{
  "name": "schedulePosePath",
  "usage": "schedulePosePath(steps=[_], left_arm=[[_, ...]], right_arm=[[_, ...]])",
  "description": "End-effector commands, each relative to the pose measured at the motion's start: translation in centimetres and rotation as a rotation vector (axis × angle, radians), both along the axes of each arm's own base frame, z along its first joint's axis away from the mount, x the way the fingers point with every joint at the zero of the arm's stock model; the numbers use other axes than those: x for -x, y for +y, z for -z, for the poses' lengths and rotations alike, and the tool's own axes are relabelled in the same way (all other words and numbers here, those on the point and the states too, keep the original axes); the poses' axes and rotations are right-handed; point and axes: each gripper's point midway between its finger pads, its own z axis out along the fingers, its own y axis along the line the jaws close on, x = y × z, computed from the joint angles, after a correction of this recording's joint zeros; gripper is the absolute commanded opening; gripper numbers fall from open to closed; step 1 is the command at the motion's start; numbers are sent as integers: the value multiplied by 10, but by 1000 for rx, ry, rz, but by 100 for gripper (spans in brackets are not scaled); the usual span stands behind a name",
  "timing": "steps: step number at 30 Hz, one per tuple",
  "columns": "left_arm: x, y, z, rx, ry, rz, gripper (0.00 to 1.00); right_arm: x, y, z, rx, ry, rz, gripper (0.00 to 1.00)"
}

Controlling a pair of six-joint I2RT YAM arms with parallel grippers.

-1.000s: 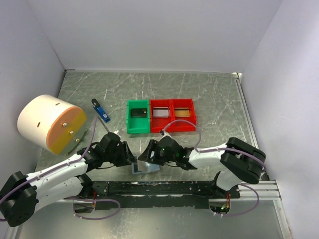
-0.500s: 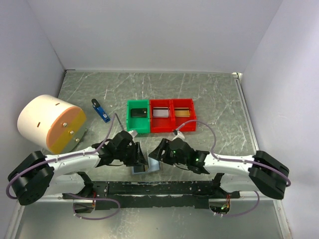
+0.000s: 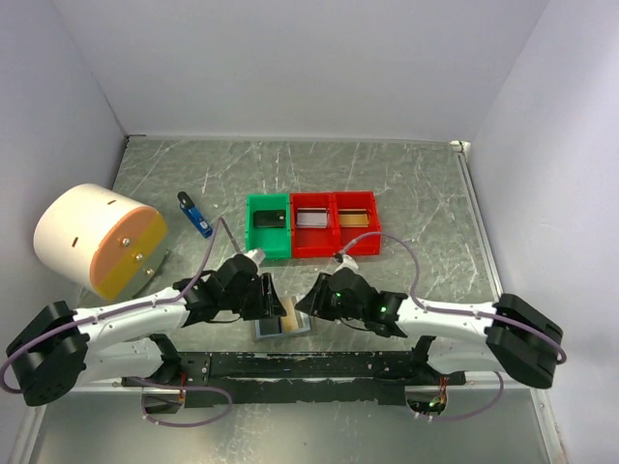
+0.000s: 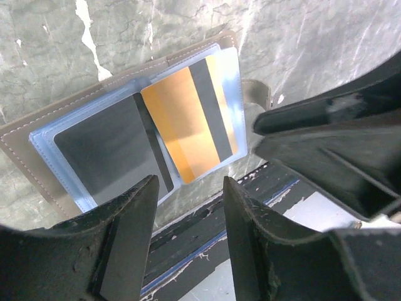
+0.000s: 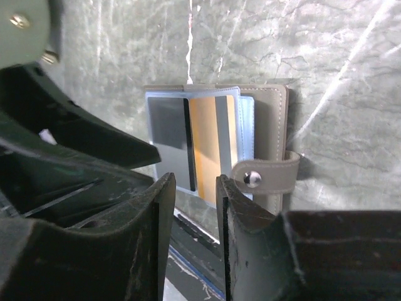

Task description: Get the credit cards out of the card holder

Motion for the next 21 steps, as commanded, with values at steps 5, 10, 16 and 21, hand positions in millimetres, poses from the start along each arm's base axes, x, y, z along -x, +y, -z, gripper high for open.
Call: schedulePosePath(steps=[5, 10, 16, 21], left_arm=[[1, 3, -6, 44, -20, -38, 60], [0, -2, -7, 57, -18, -22, 61], [-6, -14, -10, 90, -24, 2, 61], [-7, -20, -6, 82, 8, 13, 58]], right_arm=[[-11, 23, 15, 174, 14, -93, 30], [-15, -2, 41, 321, 44, -22, 30], [7, -20, 68, 307, 106, -39, 31], [19, -25, 80, 250, 154, -32, 31]])
